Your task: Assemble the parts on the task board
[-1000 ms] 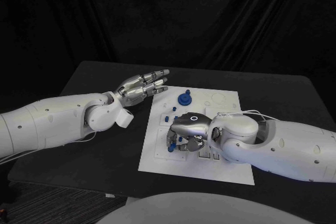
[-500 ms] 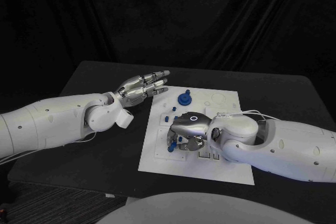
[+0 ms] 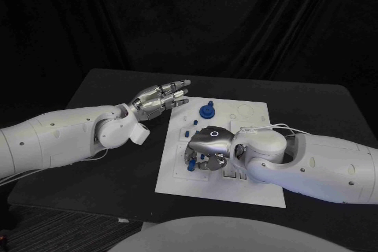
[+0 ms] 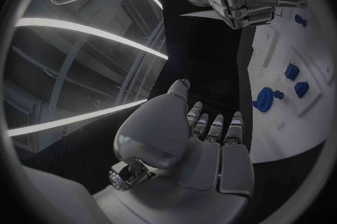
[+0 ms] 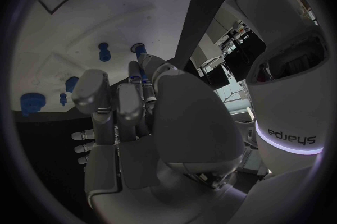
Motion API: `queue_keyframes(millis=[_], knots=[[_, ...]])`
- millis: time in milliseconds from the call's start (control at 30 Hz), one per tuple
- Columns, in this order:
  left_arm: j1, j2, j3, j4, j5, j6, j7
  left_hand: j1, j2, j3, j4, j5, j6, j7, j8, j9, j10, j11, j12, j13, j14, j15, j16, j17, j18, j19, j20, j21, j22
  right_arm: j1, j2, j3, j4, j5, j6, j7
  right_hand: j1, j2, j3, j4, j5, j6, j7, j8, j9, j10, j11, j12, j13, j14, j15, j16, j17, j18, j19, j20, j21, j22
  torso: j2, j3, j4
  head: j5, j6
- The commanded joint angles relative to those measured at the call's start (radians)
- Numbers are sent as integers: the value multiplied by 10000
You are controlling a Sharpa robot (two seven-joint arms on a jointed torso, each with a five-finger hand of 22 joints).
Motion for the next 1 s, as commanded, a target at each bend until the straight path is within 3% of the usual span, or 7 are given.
queue_keyframes(millis=[33,200,500,1000], knots=[[-20,27,8,-3,11,182,61,34,96,24,-31,33,-33,5,28,-1,-14,55,-23,7,-22,80,-36,-12,95,-13,82,10,-14,-24,32,1,-5,-116,112,-159,-120,18,0,-19,-72,-136,20,-69,130,-73,77,-77,1,-53,58,-68,-34,-60,-70,14,-83,1256,2,4,-5,4,1],[-21,26,8,-3,11,195,37,34,96,24,-31,33,-33,5,28,-1,-14,55,-23,7,-22,80,-36,-12,95,-13,82,10,-14,-24,36,1,-28,-116,187,-187,-173,-32,67,-55,-153,-644,-23,-372,53,-257,92,-184,-2,-170,81,-204,-239,-9,-192,44,-369,1188,0,5,-1,-9,1],[-31,28,8,-14,11,225,10,22,113,34,-32,30,-33,14,32,-1,-15,63,-24,7,-22,88,-36,-12,94,-12,87,10,-14,-24,7,1,-46,-116,276,-233,-295,-98,96,-31,-264,-905,-105,-519,36,-551,195,-302,-10,-268,157,-314,-407,21,-294,99,-602,1132,1,9,-5,-21,1],[-54,55,8,-46,11,260,-32,14,125,42,-35,30,-41,20,32,-2,-19,68,-25,5,-22,95,-36,-12,94,-13,91,10,-17,-24,-15,1,-59,-116,-67,-67,-360,144,-9,-197,-303,301,-144,221,555,0,-44,148,158,-211,-12,-212,-253,14,-237,2,-410,1177,-2,5,2,-40,1]])
